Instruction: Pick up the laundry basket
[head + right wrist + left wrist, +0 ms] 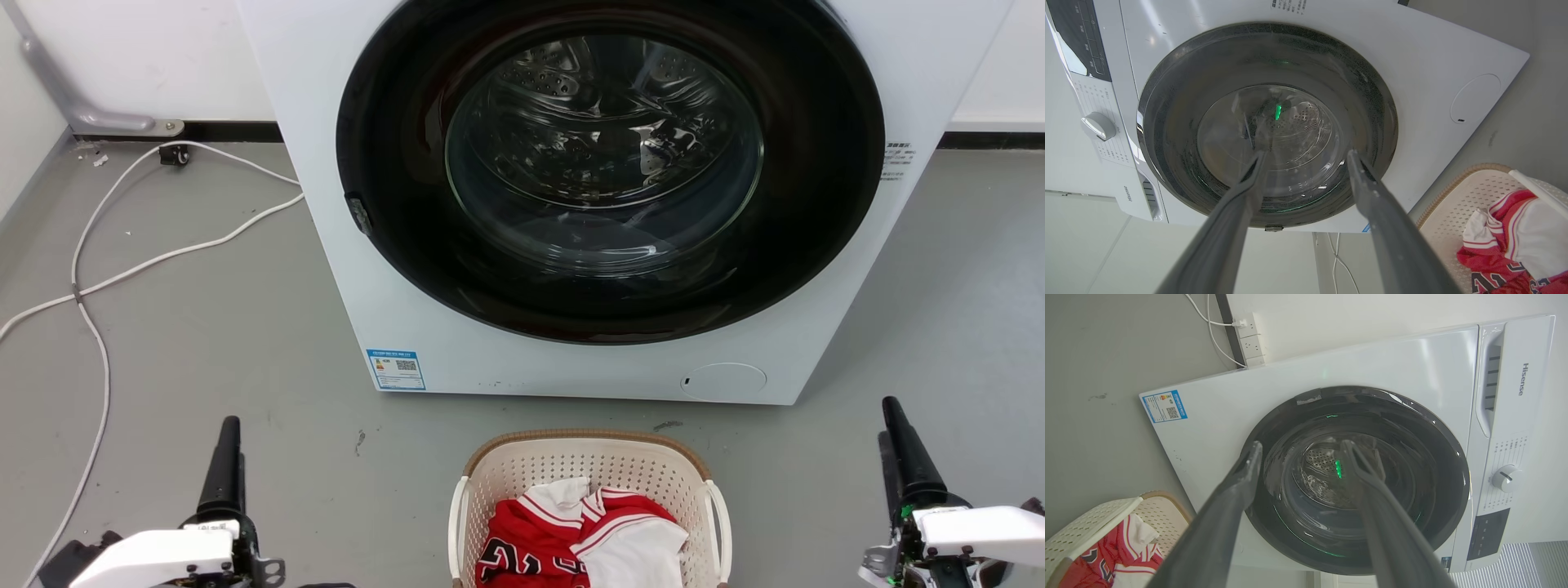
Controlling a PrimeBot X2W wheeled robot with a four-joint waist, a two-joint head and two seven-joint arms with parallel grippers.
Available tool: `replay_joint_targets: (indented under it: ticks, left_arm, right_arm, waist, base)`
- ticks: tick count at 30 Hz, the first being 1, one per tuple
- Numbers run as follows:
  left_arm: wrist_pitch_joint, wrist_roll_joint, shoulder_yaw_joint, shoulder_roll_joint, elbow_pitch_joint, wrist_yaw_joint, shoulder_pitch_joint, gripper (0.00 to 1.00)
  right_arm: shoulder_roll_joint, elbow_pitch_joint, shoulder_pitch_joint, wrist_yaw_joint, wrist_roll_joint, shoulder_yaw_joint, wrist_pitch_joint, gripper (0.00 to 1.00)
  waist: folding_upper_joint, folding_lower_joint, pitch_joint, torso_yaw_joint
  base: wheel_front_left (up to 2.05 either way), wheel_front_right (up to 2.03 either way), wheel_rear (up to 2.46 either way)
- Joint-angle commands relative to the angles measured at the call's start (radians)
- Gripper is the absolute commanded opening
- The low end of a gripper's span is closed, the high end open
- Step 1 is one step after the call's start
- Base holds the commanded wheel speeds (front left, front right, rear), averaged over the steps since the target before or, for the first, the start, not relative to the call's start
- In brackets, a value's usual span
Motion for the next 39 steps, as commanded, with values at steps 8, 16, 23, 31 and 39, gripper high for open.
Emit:
replay_joint_targets:
  ticks: [8,16,23,31,39]
  left_arm:
    - [-0.036,0.140,0.007,0.004,-0.088,0.076,-0.001,1.00]
    - [-0.065,0.311,-0.023,0.004,-0.172,0.128,0.011,1.00]
    - [-0.088,0.570,-0.128,0.004,-0.247,0.213,0.029,1.00]
    - [-0.112,0.690,-0.219,0.004,-0.292,0.211,0.040,1.00]
    - [-0.136,0.825,-0.267,0.004,-0.316,0.136,0.054,1.00]
  right_arm:
    - [-0.003,-0.073,-0.021,0.000,-0.258,-0.037,-0.035,1.00]
    - [-0.004,-0.199,-0.016,0.000,-0.539,-0.022,-0.064,1.00]
    - [-0.004,-0.273,-0.002,0.000,-0.741,0.024,-0.087,1.00]
    - [-0.004,-0.305,0.017,0.000,-0.887,0.075,-0.112,1.00]
    - [-0.004,-0.316,0.030,0.000,-0.993,0.097,-0.136,1.00]
  waist:
    - [0.0000,0.0000,0.003,0.000]
    - [0.0000,0.0000,0.009,0.000]
    - [0.0000,0.0000,0.013,-0.001]
    - [0.0000,0.0000,0.015,-0.001]
    - [0.0000,0.0000,0.018,0.000]
  base:
    - [0.00,0.00,0.00]
    - [0.00,0.00,0.00]
    - [0.00,0.00,0.00]
    - [0.00,0.00,0.00]
    - [0.00,0.00,0.00]
